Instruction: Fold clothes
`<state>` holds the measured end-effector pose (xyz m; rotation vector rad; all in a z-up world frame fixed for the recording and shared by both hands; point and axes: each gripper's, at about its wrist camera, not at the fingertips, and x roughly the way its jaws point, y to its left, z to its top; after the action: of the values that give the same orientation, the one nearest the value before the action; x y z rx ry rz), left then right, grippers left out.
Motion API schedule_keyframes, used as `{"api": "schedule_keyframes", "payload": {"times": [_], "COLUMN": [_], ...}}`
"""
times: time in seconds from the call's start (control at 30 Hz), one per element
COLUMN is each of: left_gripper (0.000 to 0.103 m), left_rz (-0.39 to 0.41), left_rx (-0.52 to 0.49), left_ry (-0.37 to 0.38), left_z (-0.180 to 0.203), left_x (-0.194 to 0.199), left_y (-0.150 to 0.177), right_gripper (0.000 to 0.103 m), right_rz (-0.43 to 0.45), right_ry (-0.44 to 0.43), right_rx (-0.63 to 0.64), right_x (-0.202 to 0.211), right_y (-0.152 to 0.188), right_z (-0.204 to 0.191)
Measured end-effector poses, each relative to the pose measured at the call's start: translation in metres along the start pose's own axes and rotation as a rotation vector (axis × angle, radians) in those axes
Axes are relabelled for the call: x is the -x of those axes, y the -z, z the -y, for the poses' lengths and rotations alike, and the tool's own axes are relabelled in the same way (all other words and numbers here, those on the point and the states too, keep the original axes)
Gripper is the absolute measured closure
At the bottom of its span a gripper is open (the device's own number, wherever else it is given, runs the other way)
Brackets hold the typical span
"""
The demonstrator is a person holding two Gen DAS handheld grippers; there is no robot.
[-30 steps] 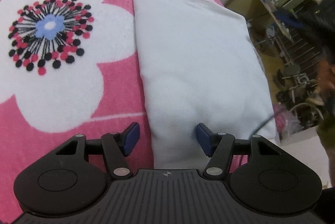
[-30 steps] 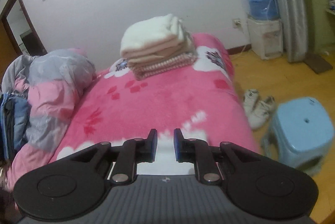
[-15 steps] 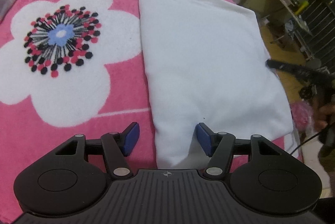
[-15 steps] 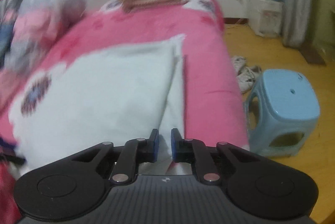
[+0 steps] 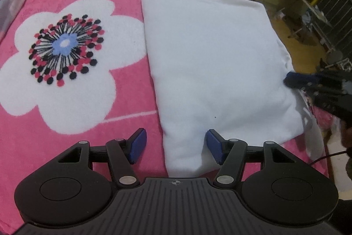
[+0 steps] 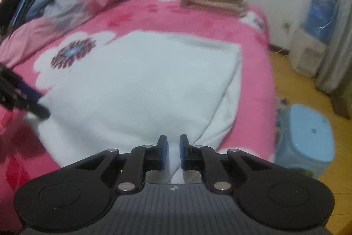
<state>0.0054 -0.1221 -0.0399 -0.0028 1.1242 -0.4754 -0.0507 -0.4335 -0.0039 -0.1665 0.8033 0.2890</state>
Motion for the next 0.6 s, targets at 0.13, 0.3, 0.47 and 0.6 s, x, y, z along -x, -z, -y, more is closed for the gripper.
{"api": "schedule_keyframes", "payload": {"times": [0.13,0.3,0.47,0.6], "left_gripper": [0.042,0.042,0.042,0.042], "left_rz": [0.029,0.023,0.024,0.024], "left_rx": [-0.012,-0.010,-0.015,-0.003], "left_ry": [-0.006,0.000,-0.003,-0.008], "left_z": [-0.001,-0.001,0.000,-0.001], "left_x": [0.006,0.003,0.005,0.003], "left_y": [-0.001,0.000,0.002,0.001], "right_gripper": [0.091,0.091,0.091,0.091], "right_rz": [0.048,0.054,0.000,0.078], "right_ry": [-0.024,-0.104,-0.079,-0.107], "right_rx": [-0.009,-0.042,-0.030,0.033], "right_x": [0.016,0.015,0.010,0.016], "right_y": [-0.003,0.007,0.009,-0.009], "right_z": [0.001,0.003,-0.006,-0.030]}}
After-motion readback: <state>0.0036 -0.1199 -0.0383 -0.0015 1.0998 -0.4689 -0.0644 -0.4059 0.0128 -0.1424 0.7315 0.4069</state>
